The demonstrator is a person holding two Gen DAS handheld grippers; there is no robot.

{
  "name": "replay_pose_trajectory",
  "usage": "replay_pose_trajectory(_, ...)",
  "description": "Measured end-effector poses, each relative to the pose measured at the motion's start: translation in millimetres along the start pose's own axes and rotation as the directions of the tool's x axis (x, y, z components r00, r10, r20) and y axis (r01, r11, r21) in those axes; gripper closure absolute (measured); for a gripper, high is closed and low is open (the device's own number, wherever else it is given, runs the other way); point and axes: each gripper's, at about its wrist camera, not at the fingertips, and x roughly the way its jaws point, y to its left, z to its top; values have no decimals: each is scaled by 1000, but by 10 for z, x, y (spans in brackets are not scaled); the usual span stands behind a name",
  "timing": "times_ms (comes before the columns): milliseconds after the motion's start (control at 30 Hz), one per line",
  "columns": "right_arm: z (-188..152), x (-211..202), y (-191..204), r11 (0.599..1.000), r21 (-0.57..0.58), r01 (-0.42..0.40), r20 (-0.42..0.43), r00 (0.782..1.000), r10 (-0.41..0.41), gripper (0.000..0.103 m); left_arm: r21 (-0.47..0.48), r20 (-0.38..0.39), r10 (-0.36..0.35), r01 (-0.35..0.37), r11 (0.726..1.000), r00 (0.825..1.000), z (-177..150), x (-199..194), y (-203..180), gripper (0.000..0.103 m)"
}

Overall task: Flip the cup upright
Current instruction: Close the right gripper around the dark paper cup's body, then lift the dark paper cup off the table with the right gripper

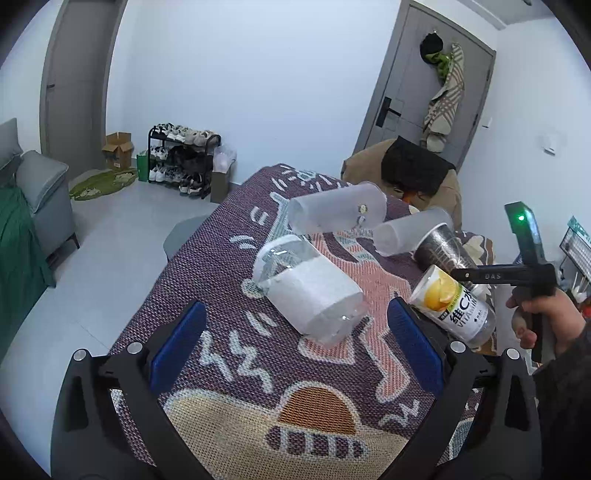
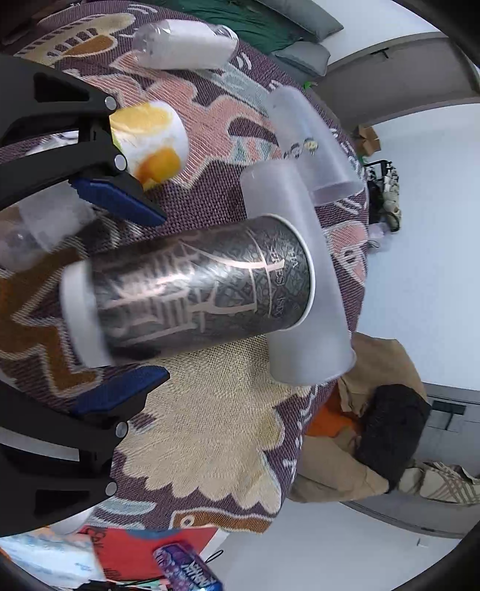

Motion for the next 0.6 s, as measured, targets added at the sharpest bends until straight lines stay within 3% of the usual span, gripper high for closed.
replay_pose_trajectory(133,80,177,-42,1000,3,-22,-58,998,22,30,-3,-1,-9,9,1000,1000,0,-6,16,5)
replay_pose_trajectory(233,102,148,-60,999,9,-35,-48,998,36,31,2,9,-10,10,1000,1000,5,-45,31,5)
replay_pose_trajectory(600,4,-574,-31,999,19,-48,65,997,47,32,-7,26,-31,31,999,999,10,-227,43,5)
